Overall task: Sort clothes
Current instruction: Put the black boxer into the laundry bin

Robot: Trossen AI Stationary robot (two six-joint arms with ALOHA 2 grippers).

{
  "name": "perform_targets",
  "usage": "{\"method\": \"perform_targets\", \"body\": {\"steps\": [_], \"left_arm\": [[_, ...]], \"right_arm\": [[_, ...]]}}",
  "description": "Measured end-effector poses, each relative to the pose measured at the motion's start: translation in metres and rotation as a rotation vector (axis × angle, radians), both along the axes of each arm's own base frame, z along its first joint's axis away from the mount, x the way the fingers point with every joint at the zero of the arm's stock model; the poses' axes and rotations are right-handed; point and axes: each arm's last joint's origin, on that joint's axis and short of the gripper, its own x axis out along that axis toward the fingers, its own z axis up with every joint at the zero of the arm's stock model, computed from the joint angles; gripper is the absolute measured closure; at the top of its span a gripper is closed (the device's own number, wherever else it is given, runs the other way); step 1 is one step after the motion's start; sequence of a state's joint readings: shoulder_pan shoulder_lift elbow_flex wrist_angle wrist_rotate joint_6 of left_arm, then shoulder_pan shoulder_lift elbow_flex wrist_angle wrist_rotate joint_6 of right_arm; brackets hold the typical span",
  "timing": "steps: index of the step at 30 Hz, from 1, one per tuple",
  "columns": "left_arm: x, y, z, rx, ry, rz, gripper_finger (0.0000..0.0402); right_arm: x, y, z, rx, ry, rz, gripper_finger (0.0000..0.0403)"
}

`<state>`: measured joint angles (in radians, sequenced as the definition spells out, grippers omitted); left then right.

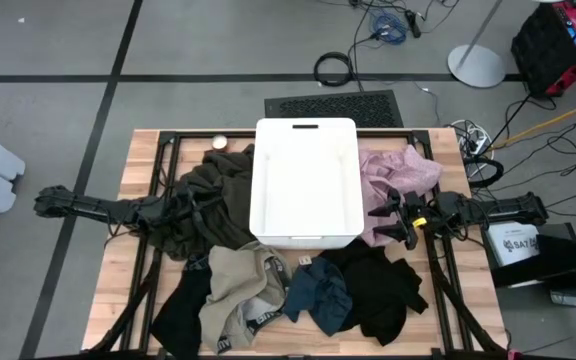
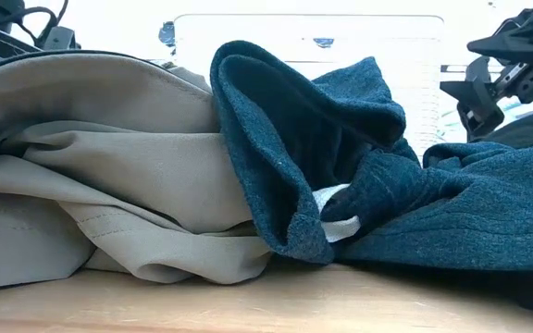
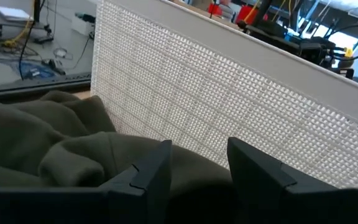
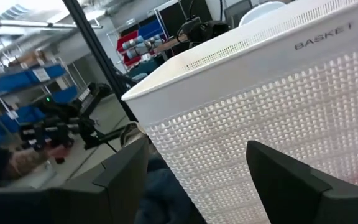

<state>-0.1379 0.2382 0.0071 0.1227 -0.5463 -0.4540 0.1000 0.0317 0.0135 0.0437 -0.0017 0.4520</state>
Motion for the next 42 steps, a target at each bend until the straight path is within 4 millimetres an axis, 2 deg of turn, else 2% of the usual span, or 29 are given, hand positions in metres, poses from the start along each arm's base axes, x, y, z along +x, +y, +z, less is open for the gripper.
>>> {"method": "perform_targets", "body": {"steps": [6, 13, 15, 20, 23, 29, 34, 38, 42], "left_arm": [[0.001, -0.001, 0.002, -0.031, -0.036, -0.023, 0.0237], [0.001, -0.013, 0.029, 0.042, -0.289, -0.405, 0.0237], [-0.001, -0.015, 0.036, 0.085, -0.353, -0.453, 0.0237], [-0.002, -0.020, 0.049, 0.148, -0.377, -0.481, 0.0237], [-0.002, -0.021, 0.060, 0.176, -0.389, -0.479, 0.0237], [0.003, -0.022, 0.094, 0.243, -0.376, -0.446, 0.0237], [0.017, -0.024, 0.126, 0.281, -0.238, -0.433, 0.0237], [0.030, -0.028, 0.158, 0.308, -0.128, -0.453, 0.0237], [0.042, -0.038, 0.183, 0.374, -0.070, -0.505, 0.0237]], "right_arm": [[0.000, 0.000, 0.007, 0.078, -0.068, 0.007, 0.0142], [-0.006, 0.003, 0.029, 0.092, -0.287, 0.144, 0.0142], [-0.008, 0.004, 0.036, 0.083, -0.367, 0.170, 0.0142], [-0.011, 0.004, 0.045, 0.057, -0.475, 0.173, 0.0142], [-0.010, 0.004, 0.051, 0.046, -0.470, 0.169, 0.0142], [-0.002, 0.005, 0.079, 0.026, -0.449, 0.160, 0.0142], [0.020, 0.010, 0.097, 0.015, -0.261, 0.187, 0.0142], [0.041, 0.023, 0.109, -0.004, -0.119, 0.256, 0.0142], [0.058, 0.046, 0.124, -0.032, -0.084, 0.370, 0.0142]]}}
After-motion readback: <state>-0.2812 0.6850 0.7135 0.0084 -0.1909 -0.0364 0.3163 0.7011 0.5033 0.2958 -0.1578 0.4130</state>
